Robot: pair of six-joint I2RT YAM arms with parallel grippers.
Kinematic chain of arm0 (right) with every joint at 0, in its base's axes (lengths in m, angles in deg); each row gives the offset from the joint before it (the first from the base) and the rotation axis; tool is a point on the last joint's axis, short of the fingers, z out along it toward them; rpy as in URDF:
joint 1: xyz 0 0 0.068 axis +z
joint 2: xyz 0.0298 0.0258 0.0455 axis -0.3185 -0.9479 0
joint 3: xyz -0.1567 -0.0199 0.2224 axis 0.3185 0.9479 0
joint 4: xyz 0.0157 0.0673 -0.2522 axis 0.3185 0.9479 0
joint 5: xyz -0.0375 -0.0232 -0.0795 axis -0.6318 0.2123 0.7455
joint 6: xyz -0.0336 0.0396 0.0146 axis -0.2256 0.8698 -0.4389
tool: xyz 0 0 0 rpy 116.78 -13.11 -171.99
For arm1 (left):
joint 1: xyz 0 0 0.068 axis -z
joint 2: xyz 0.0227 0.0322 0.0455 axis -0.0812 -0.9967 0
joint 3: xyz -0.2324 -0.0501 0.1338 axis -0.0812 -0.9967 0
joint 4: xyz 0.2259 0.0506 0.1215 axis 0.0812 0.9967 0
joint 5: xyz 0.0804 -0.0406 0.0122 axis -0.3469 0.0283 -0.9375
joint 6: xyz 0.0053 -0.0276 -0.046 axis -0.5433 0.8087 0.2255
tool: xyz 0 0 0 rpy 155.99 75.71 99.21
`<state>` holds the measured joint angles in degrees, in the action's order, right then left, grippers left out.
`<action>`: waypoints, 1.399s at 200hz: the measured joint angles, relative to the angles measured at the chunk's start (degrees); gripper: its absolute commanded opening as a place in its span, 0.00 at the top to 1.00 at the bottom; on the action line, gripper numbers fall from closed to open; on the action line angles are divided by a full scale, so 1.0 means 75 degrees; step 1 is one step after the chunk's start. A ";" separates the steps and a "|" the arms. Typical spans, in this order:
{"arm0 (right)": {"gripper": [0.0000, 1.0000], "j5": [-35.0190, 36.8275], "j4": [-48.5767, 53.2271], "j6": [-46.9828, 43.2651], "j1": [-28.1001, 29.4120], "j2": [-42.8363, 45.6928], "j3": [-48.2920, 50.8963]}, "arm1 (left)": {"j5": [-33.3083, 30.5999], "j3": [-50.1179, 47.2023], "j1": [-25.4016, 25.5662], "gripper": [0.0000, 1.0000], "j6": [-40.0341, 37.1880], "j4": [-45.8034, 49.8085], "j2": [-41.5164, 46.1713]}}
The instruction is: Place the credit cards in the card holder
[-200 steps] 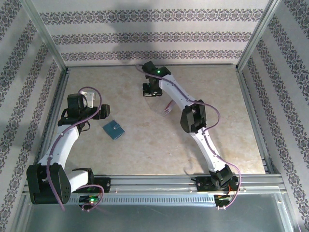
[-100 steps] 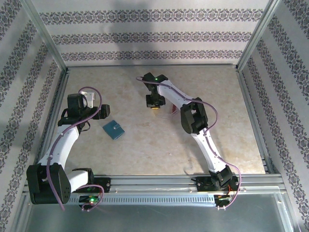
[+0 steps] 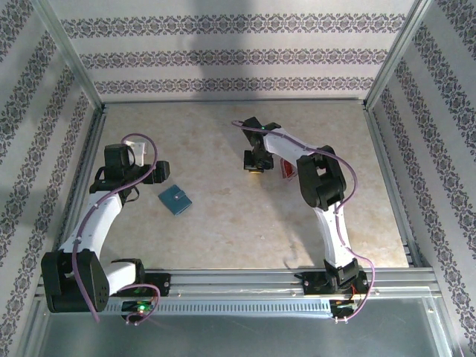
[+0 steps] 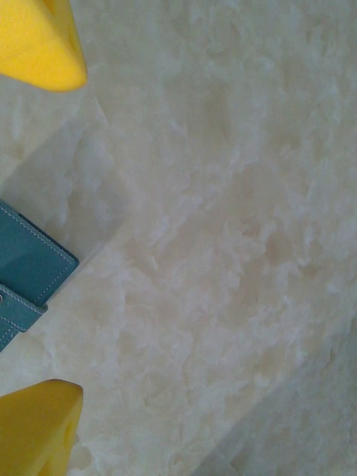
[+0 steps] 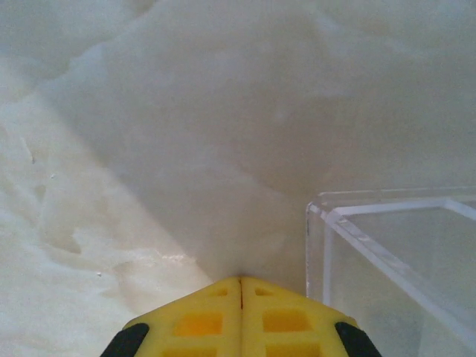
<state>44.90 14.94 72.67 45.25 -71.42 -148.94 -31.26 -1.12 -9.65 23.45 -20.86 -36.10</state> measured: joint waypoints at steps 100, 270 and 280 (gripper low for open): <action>0.96 0.0204 -0.0350 -0.0012 -0.0889 0.1003 0.1527 | 0.0184 -0.0035 0.0050 0.01 0.0408 0.0076 0.0000; 0.30 0.0026 -0.1705 0.0221 0.0431 0.5654 0.5418 | 0.1588 -0.1874 -0.0003 0.31 0.5549 0.1186 -0.0801; 0.28 0.0085 -0.1833 0.0291 0.0565 0.5983 0.5712 | 0.1614 -0.1886 -0.0038 0.34 0.5747 0.1139 -0.0804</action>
<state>45.53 1.19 74.85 49.49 -26.54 -106.10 -19.15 -15.27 -9.94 66.55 -12.32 -42.13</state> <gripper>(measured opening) 0.692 0.688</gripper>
